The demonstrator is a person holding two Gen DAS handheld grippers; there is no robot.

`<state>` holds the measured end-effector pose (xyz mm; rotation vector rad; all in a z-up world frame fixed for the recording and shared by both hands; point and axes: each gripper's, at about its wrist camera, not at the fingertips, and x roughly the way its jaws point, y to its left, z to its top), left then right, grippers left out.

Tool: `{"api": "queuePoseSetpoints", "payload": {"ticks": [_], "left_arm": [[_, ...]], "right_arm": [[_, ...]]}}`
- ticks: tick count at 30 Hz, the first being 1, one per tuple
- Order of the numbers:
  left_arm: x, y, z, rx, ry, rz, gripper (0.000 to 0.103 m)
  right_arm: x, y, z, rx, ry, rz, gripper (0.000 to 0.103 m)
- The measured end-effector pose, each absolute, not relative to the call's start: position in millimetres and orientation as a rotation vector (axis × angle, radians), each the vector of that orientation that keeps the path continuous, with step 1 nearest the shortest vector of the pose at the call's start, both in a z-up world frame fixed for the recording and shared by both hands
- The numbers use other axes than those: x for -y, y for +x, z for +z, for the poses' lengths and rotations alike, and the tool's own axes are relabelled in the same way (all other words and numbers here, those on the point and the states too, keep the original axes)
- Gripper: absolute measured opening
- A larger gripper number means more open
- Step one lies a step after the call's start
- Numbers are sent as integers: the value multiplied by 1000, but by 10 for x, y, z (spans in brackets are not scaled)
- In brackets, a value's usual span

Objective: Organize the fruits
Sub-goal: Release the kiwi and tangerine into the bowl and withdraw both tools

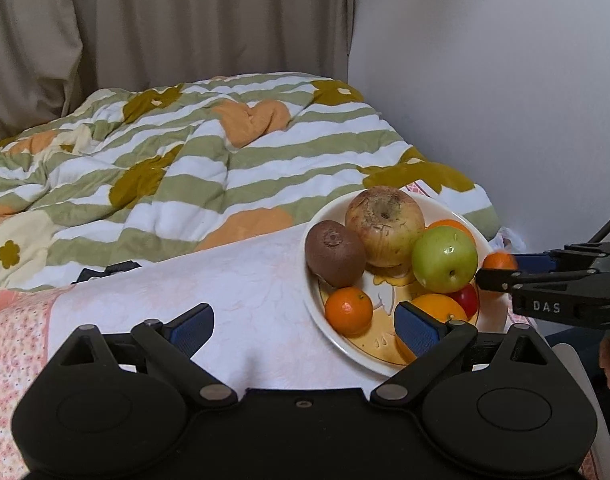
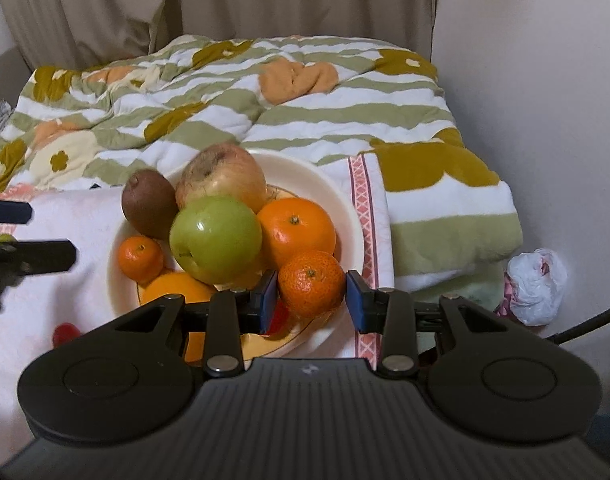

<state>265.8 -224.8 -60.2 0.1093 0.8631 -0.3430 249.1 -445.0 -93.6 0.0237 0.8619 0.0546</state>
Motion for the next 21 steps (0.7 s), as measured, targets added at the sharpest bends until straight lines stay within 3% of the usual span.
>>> {"api": "queuePoseSetpoints", "payload": {"ticks": [2,4,21], "left_arm": [[2225,2624,-580,-852,109,-336,99],[2201,2580,-556,-843,108,-328,99],[1959,1932,-133,-737,66,-235,99]], "right_arm": [[4437,2465,-941,-849,5,56,74],[4424,2405,-920,-814,-19,32,103],[4361,1887,-368,-704,20,72,103]]}}
